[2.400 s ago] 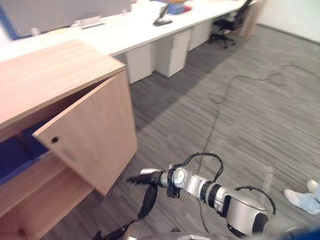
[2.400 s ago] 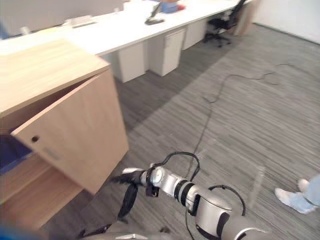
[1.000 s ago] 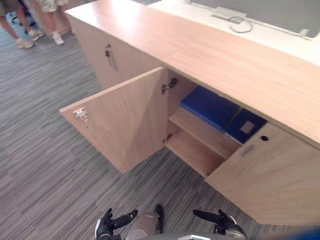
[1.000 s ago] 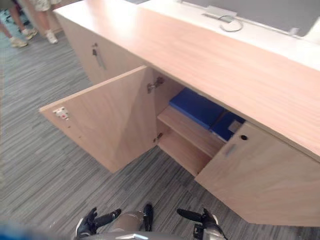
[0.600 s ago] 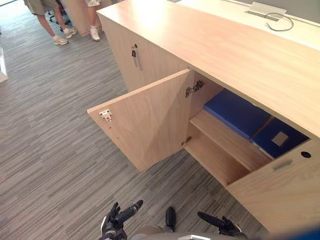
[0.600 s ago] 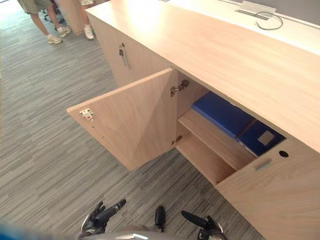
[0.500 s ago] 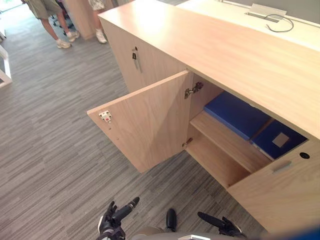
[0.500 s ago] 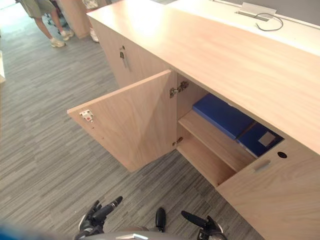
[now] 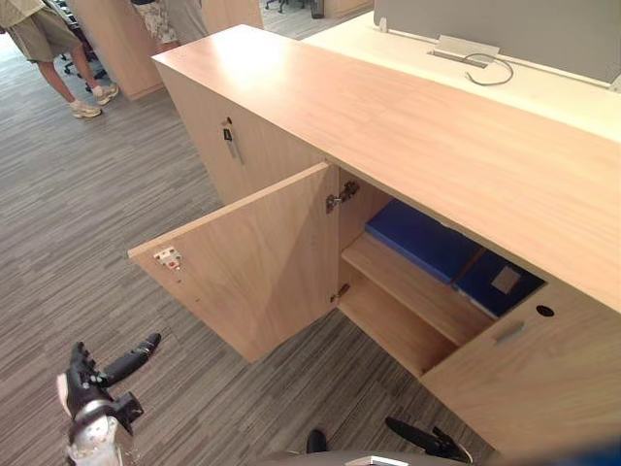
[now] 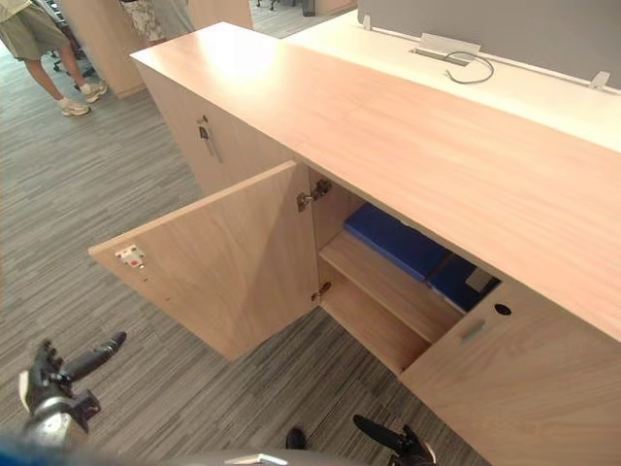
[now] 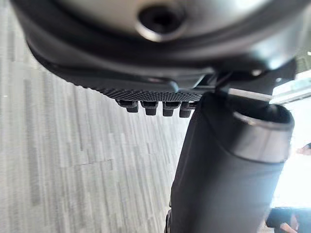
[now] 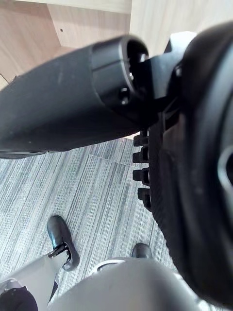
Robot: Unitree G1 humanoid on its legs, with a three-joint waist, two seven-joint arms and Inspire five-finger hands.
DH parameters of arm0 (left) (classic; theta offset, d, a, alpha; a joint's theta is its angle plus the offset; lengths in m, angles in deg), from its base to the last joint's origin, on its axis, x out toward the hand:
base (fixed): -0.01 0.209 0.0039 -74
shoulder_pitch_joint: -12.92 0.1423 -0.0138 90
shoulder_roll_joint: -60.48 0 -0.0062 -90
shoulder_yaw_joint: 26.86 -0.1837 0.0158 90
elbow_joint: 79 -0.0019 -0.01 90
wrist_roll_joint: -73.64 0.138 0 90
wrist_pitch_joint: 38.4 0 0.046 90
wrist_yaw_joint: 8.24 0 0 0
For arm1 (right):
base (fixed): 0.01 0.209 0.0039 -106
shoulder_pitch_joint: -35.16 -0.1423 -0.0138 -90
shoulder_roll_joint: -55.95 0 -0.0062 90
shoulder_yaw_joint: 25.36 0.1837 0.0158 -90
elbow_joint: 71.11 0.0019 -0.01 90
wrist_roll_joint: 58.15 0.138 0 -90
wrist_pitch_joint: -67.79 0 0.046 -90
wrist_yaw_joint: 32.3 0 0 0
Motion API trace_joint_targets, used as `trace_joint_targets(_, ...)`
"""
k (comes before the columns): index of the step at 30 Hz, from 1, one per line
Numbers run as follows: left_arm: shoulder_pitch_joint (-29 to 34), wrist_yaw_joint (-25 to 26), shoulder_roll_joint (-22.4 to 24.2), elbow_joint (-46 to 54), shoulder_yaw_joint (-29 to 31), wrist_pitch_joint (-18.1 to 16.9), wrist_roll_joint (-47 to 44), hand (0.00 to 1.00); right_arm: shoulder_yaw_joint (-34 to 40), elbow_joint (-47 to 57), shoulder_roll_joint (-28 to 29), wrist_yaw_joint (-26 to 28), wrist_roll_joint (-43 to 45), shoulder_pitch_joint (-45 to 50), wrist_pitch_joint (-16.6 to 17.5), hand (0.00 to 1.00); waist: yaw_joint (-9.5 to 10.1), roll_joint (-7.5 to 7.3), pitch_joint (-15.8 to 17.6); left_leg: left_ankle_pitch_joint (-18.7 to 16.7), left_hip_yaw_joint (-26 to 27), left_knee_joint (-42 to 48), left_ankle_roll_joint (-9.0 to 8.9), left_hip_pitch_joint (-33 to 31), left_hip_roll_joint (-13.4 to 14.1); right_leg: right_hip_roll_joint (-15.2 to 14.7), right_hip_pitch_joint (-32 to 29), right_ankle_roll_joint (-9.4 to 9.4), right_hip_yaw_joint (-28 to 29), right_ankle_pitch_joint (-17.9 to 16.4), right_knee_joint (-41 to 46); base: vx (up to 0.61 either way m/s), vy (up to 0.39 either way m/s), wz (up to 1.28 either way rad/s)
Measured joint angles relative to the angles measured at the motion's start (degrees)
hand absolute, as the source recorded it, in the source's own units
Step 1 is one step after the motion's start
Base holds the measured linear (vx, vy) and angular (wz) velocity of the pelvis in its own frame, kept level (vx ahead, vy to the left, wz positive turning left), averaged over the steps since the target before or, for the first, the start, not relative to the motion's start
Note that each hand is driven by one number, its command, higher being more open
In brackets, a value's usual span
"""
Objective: Walk over to the cabinet, pick up the folder, carry it to the office cabinet, place the folder inside the office cabinet, then close the office cabinet door
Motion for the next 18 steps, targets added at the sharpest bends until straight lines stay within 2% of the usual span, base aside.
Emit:
trace_joint_targets(5,-2.9,0.3,-5.3,0.1,0.3,0.0,1.8,1.0,-1.3,-0.1,0.2,1.0,0.0,0.2,0.0,1.0,0.22,-0.67,-1.2,-0.2,0.9,0.3,-0.32,1.2,1.2,0.2,-1.0,-0.48,1.7,0.6,3.6,0.1,-0.04,-0.07)
trace_joint_targets(7,-4.1,0.1,-7.5,0.1,-0.5,0.0,2.3,1.0,-1.4,-0.1,-0.3,1.4,0.0,0.2,0.1,1.0,0.11,0.37,-1.6,-0.1,1.0,0.3,-0.62,1.6,3.3,0.5,-3.3,-0.55,2.9,-0.3,7.9,0.06,-0.087,-0.11)
trace_joint_targets(9,-5.5,0.0,-8.8,0.0,-0.9,0.0,2.6,1.0,-2.4,0.0,-0.9,1.6,0.1,0.1,0.3,1.0,0.18,0.86,-1.8,-0.1,1.0,0.3,-1.56,1.6,4.7,1.7,-4.0,0.2,2.6,-4.7,3.6,-0.01,-0.133,-0.14)
trace_joint_targets(10,-7.1,-0.1,-10.7,-0.2,-2.9,0.1,3.7,1.0,-3.6,-0.1,-1.2,1.8,0.1,0.1,0.5,1.0,0.21,0.55,-1.9,-0.1,1.4,0.3,-2.7,1.6,5.0,2.1,-4.4,-0.18,2.6,-2.3,-3.2,-0.05,-0.164,-0.08)
trace_joint_targets(11,-7.2,-0.3,-11.7,-0.5,-3.9,0.2,4.3,1.0,-3.6,-0.1,-1.1,1.9,0.1,0.1,0.5,1.0,0.21,0.22,-1.9,-0.1,1.6,0.3,-2.99,1.6,4.7,1.7,-5.2,-0.48,2.9,0.8,-4.2,-0.07,-0.176,-0.03)
trace_joint_targets(12,-7.4,-1.1,-12.1,-1.3,-5.2,0.4,4.2,1.0,-3.6,-0.4,-1.5,2.2,0.2,0.3,0.6,1.0,0.18,0.53,-2.4,0.2,1.8,0.2,-3.67,1.8,4.9,1.5,-5.1,0.71,3.2,0.1,-4.3,-0.04,-0.143,-0.1)
trace_joint_targets(14,-7.7,-2.6,-12.1,-1.3,-6.1,0.5,4.0,1.0,-3.6,-0.7,-1.8,2.3,0.2,0.5,0.5,1.0,0.71,1.21,-3.0,0.4,2.8,0.0,-4.42,1.7,5.5,2.0,-5.2,1.42,3.5,-0.8,-5.2,-0.07,-0.189,-0.24)
trace_joint_targets(16,-8.2,-5.1,-12.4,-1.3,-8.2,0.3,2.4,1.0,-3.6,-0.6,-2.7,2.3,0.2,1.0,0.5,1.0,0.83,2.36,-3.3,0.7,3.8,0.0,-4.98,1.7,6.1,2.6,-5.0,1.67,3.4,-1.5,-6.4,-0.1,-0.189,-0.16)
trace_joint_targets(18,-8.9,-8.4,-13.4,-1.3,-12.7,-0.2,1.3,1.0,-3.6,-0.4,-3.4,2.3,0.8,2.5,0.2,1.0,0.87,2.84,-3.9,0.8,4.3,0.0,-5.2,1.8,6.6,3.1,-4.8,1.52,3.3,-1.6,-6.7,-0.05,-0.098,-0.01)
